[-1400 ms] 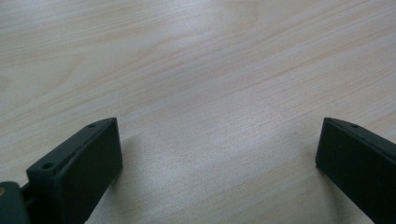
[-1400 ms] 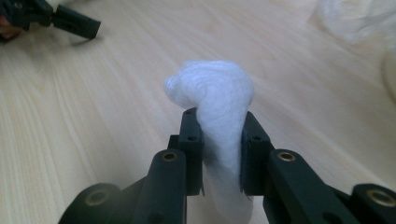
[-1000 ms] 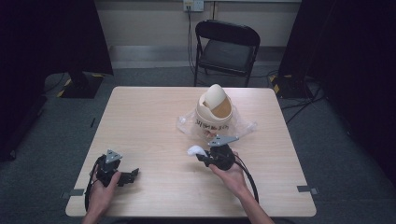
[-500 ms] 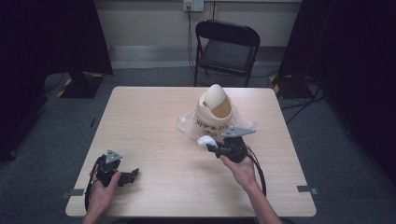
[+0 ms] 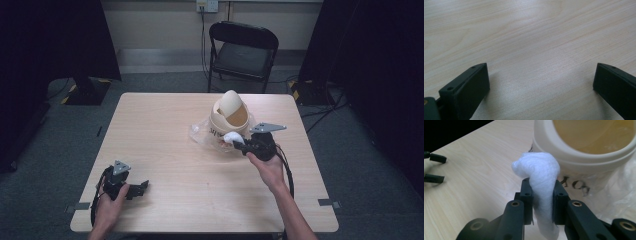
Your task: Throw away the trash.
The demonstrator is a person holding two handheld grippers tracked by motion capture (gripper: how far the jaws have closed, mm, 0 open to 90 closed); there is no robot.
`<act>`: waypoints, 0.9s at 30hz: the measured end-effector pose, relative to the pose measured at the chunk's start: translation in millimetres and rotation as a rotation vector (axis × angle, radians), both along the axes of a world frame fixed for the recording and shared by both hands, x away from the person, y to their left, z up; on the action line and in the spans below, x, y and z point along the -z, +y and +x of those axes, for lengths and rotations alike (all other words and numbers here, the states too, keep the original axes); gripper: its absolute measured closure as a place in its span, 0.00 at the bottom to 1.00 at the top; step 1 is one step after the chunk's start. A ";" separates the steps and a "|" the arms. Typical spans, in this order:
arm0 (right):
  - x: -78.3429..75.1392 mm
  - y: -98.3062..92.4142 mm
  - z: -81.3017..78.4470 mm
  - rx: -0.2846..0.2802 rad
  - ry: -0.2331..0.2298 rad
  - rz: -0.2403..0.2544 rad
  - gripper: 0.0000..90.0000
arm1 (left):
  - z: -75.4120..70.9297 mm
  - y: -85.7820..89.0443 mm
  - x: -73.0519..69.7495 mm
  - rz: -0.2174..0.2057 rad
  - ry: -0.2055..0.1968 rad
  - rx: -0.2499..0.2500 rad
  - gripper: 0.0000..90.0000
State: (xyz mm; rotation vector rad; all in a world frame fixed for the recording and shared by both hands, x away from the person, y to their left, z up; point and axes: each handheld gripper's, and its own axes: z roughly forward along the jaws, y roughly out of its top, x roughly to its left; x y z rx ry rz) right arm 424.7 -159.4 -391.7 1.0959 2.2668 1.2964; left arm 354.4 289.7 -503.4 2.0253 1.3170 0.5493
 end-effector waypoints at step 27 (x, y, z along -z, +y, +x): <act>-29.2 -11.8 52.0 0.080 0.015 -0.061 0.84 | 0.0 0.0 0.0 0.000 0.000 0.000 0.00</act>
